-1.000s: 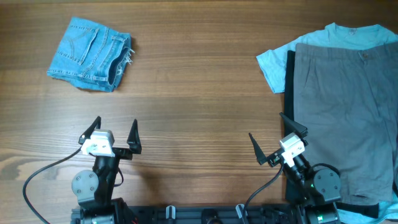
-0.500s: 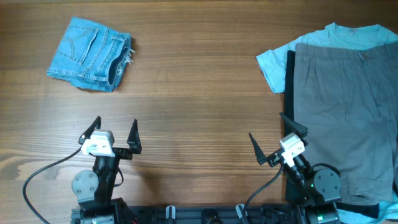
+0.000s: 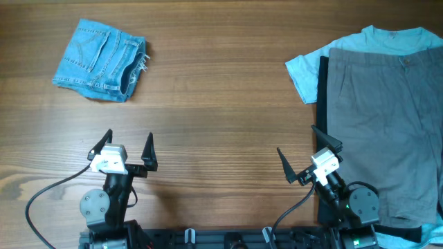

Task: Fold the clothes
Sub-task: 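Move the right gripper to the grey shorts on the right stack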

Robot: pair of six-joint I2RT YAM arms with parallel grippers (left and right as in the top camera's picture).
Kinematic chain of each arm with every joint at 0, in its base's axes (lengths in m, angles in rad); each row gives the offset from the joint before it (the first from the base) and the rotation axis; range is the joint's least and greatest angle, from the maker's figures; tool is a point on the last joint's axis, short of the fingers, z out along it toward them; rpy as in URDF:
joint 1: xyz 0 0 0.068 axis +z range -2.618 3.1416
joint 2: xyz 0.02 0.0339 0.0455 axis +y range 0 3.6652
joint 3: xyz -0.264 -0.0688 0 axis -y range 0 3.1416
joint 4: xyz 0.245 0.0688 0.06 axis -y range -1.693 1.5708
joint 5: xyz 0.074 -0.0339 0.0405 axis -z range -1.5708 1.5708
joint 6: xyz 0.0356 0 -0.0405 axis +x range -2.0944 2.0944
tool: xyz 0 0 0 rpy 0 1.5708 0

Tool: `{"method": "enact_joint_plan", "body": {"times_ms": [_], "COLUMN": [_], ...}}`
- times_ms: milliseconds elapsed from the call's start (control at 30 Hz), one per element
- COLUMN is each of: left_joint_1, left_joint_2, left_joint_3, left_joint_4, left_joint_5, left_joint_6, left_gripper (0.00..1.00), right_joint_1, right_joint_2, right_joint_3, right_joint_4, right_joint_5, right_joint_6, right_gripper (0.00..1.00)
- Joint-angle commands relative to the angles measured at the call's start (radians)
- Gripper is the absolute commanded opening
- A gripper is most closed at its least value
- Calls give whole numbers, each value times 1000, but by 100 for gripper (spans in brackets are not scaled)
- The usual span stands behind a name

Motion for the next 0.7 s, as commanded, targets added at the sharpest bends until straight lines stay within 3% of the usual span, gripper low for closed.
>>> {"method": "enact_joint_plan", "body": {"times_ms": [0,67,167,267,333,500,600,667], "left_joint_1": [-5,-5,-5,-5,-5,-5,-5,-5], "left_joint_2": [-7,-7,16,130,270,703,899,980], "left_joint_3": [-1,33,153,323,478,879,1029,1073], "left_joint_4": [46,163,127,-44,-165,-491,-650,-713], "left_joint_5": [6,-6,-119,-138,-187,-185,-169,-166], "left_joint_6": [-3,-3,-3,-12,-90,-111,-111,-111], "left_gripper": [100,100,100,100,100,100,100,100], "right_joint_1": [-6,-6,-6,-6,-6,-6,-6,-12], "right_joint_2": [-9,5,92,288,486,1102,1352,1437], "right_joint_3": [11,64,176,376,559,1101,1328,1395], "right_joint_4": [25,3,-74,-179,-294,-676,-818,-827], "right_joint_5": [-10,21,33,37,43,112,-87,-71], "right_joint_6": [97,206,224,224,220,172,146,139], "right_gripper": [100,100,100,100,100,100,100,100]}}
